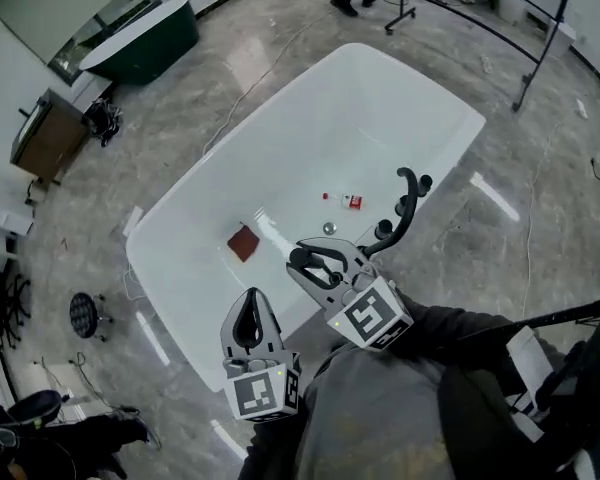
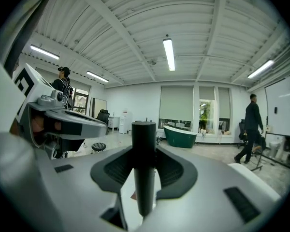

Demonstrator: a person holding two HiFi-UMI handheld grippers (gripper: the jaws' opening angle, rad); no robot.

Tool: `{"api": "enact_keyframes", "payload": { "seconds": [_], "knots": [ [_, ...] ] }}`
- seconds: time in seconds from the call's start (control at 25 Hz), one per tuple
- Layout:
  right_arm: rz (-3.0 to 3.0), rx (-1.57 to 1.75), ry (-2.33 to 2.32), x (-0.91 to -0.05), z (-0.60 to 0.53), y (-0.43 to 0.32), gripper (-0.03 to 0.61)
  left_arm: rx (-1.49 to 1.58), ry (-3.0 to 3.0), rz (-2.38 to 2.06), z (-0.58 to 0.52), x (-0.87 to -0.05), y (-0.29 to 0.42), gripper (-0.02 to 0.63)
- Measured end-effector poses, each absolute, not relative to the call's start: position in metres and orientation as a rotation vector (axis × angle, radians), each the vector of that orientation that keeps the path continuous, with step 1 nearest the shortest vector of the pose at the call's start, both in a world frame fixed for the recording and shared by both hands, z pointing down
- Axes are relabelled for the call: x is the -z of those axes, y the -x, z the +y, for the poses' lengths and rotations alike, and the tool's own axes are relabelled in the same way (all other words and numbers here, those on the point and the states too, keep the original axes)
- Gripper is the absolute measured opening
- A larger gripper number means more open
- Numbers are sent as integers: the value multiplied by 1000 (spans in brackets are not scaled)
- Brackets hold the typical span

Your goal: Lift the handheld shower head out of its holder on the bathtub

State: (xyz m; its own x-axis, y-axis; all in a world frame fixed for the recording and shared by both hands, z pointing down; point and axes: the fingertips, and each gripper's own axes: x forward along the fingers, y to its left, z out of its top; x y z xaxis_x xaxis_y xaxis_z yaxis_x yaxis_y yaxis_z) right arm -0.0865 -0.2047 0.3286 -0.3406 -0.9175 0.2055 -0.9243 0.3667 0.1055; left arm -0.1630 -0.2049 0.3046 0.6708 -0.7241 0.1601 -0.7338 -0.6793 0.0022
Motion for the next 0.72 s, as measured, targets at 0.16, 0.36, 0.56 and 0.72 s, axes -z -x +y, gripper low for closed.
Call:
{"api": "enact_keyframes", "payload": {
  "seconds": [0.16, 0.36, 0.56, 0.72],
  "knots": [
    [-2448, -9, -1685, -315, -192, 89, 140, -227, -2849, -1253, -189, -293, 168, 3],
    [-2453, 52, -1870, -276, -152, 70, 140, -165, -2865, -1228, -159, -282, 165, 3],
    [-2458, 113, -1871, -263, -116, 71, 140, -169, -2822, -1237, -127, -291, 167, 3],
    [-2524, 131, -1797, -257, -99, 72, 140, -221, -2784, -1302, -106, -285, 159, 3]
  ]
}}
